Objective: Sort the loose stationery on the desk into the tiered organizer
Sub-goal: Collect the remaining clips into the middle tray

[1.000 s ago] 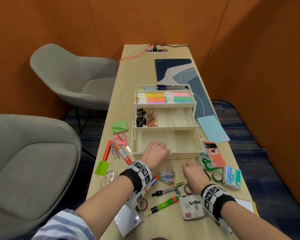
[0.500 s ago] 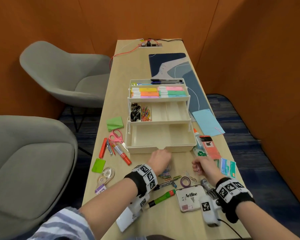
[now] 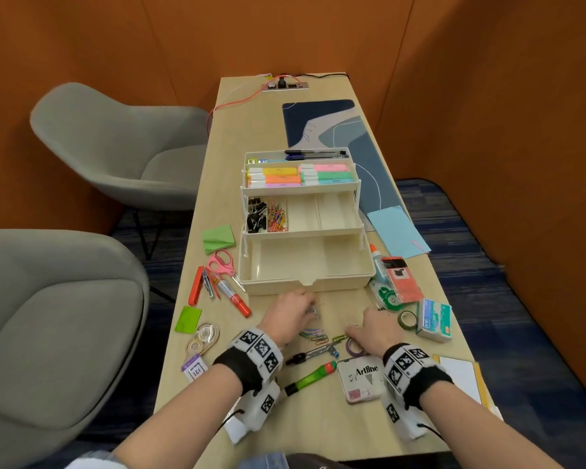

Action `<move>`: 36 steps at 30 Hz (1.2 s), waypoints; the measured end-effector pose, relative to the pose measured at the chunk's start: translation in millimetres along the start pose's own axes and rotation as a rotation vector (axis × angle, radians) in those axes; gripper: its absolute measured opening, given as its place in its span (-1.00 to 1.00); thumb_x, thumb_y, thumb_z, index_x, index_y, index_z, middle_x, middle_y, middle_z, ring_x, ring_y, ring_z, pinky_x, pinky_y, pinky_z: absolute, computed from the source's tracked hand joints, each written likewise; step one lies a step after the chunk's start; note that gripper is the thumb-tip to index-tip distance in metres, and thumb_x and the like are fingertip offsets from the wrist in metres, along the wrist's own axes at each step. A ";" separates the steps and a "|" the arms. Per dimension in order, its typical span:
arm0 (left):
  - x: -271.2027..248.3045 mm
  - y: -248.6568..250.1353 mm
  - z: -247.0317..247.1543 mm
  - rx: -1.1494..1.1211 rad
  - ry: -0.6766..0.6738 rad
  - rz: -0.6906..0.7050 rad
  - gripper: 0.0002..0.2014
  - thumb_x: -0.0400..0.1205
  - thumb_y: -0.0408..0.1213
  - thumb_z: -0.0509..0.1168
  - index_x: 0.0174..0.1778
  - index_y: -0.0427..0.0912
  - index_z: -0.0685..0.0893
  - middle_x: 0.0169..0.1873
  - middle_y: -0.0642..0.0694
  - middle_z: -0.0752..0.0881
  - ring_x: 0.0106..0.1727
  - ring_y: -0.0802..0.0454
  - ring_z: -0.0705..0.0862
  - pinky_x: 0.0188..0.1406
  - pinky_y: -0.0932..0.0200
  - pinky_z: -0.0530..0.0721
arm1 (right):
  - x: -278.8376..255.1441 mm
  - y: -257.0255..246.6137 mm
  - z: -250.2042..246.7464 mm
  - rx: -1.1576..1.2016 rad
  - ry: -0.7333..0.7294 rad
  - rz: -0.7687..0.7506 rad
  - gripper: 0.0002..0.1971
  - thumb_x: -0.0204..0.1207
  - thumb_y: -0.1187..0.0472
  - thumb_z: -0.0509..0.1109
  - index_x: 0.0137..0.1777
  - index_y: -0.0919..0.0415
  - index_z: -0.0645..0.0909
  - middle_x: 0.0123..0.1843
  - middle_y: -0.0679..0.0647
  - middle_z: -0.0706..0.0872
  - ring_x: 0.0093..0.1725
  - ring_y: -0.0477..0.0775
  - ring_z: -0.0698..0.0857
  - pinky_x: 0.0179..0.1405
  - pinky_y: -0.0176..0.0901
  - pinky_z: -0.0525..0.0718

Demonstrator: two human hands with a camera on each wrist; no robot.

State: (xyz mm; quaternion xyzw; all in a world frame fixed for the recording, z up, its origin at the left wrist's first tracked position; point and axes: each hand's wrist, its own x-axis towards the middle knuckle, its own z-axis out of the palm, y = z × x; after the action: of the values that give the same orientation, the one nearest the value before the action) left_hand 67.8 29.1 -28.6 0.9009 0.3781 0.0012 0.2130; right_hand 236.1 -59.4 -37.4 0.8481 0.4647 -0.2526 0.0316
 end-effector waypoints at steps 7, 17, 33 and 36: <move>-16.7 -31.1 -14.1 0.150 0.016 -0.180 -0.71 0.69 -0.15 0.20 0.30 -0.13 0.55 0.16 -0.10 0.61 0.13 -0.16 0.65 0.00 -0.02 0.62 | 16.1 -25.3 2.3 -0.151 -0.075 -0.082 -0.82 0.59 0.29 0.24 0.11 0.27 0.61 0.14 0.20 0.72 0.12 0.20 0.69 -0.09 -0.11 0.60; -16.6 -7.4 8.0 0.327 0.055 0.036 -0.69 0.59 -0.46 0.19 0.26 -0.22 0.51 0.17 -0.13 0.55 0.21 -0.07 0.49 0.29 0.05 0.43 | 30.6 7.2 -10.4 0.138 0.052 -0.111 -0.89 0.54 0.25 0.23 0.00 0.19 0.56 0.00 0.17 0.72 -0.01 0.18 0.67 0.00 -0.07 0.64; 25.2 27.3 23.6 0.361 -0.142 0.035 -0.72 0.63 -0.49 0.20 0.26 -0.37 0.54 0.22 -0.28 0.61 0.25 -0.17 0.58 0.20 -0.03 0.62 | -7.0 -33.0 -2.5 -0.548 0.088 -0.486 -0.75 0.63 0.43 0.12 0.21 0.30 0.55 0.16 0.20 0.71 0.16 0.24 0.69 0.05 0.01 0.62; 26.4 28.6 24.1 0.358 -0.142 0.064 -0.71 0.64 -0.49 0.18 0.29 -0.36 0.54 0.23 -0.29 0.59 0.26 -0.19 0.58 0.20 -0.03 0.63 | -7.8 -34.5 2.3 -0.564 0.081 -0.497 -0.73 0.64 0.44 0.06 0.22 0.33 0.51 0.15 0.20 0.72 0.14 0.24 0.71 0.00 0.01 0.63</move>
State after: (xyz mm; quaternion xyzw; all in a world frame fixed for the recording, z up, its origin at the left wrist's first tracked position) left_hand 110.0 20.0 -43.7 0.9339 0.3273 -0.1228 0.0752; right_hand 204.0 -46.6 -29.6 0.6768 0.7084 -0.0811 0.1832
